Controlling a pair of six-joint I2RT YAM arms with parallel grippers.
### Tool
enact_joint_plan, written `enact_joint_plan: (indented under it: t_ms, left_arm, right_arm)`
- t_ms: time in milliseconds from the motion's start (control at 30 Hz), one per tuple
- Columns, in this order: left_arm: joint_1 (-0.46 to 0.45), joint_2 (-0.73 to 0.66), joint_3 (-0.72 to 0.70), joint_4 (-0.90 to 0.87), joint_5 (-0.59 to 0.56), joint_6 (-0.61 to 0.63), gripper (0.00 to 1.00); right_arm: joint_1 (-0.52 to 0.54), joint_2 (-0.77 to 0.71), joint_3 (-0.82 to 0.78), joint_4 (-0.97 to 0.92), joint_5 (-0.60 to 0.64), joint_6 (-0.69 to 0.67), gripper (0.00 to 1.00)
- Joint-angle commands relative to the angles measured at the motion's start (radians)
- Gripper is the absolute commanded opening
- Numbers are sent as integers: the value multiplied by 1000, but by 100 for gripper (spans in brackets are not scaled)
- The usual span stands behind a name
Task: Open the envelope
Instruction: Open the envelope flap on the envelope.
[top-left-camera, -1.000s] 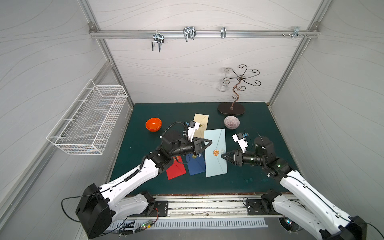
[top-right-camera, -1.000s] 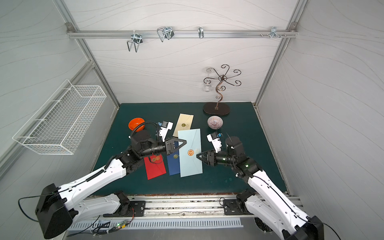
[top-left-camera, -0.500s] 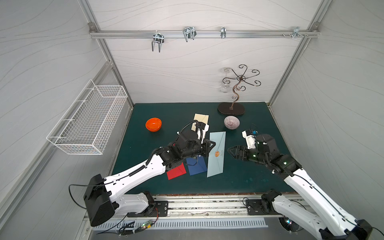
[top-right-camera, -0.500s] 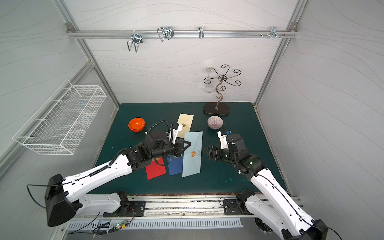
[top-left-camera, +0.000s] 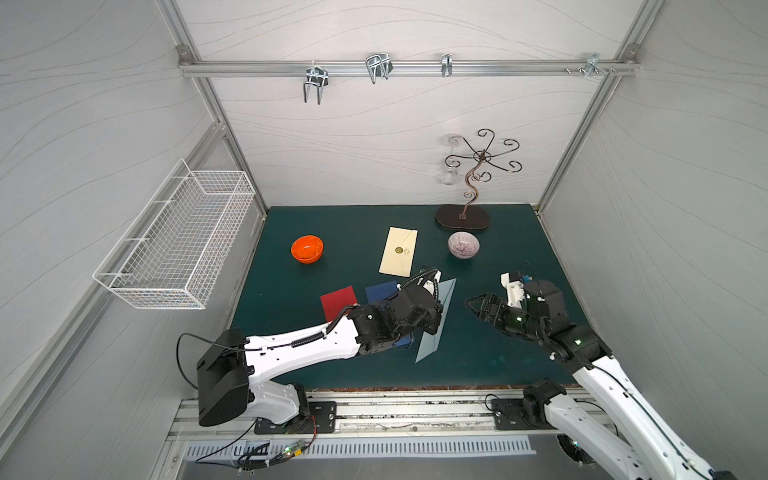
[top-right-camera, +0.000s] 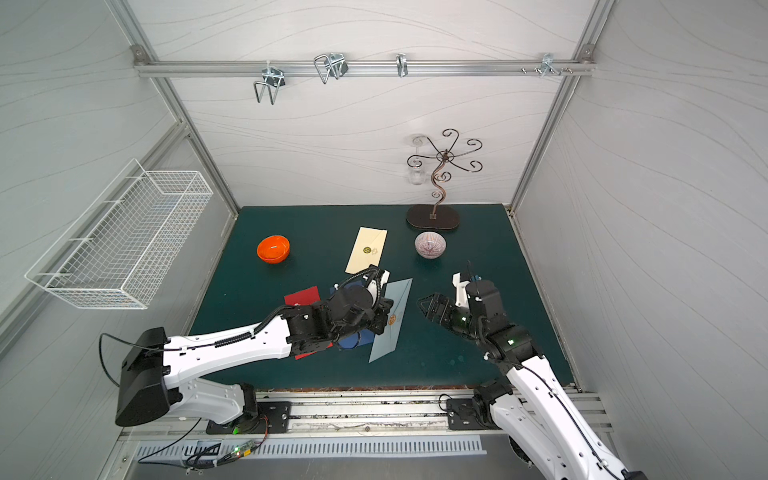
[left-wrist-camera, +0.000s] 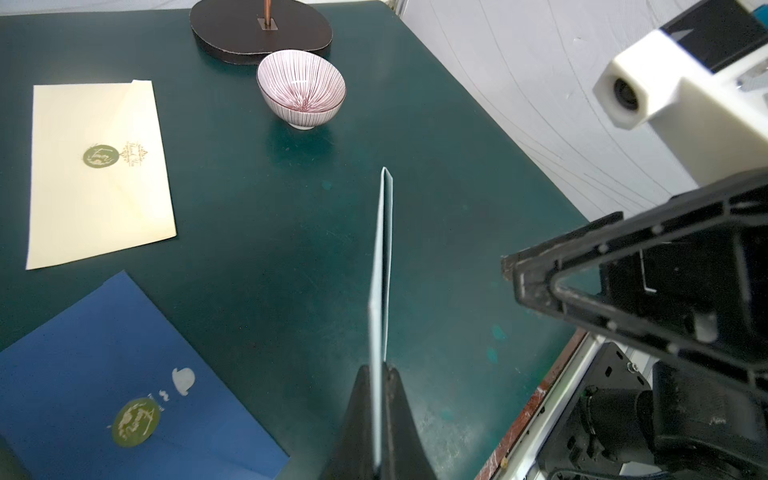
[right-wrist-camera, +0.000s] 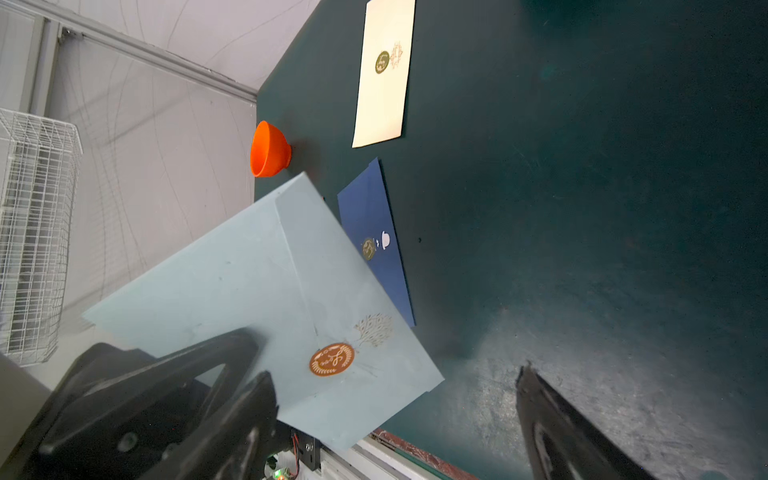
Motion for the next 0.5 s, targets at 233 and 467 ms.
enact_joint_plan:
  t_ms: [233, 467]
  left_arm:
    - [-2, -3, -60, 204, 7, 15, 0]
    - [-2, -4, -60, 184, 2, 25, 0]
  right_arm:
    - [187, 75, 64, 11, 165, 51, 79]
    - [252, 129, 99, -10, 256, 61, 75]
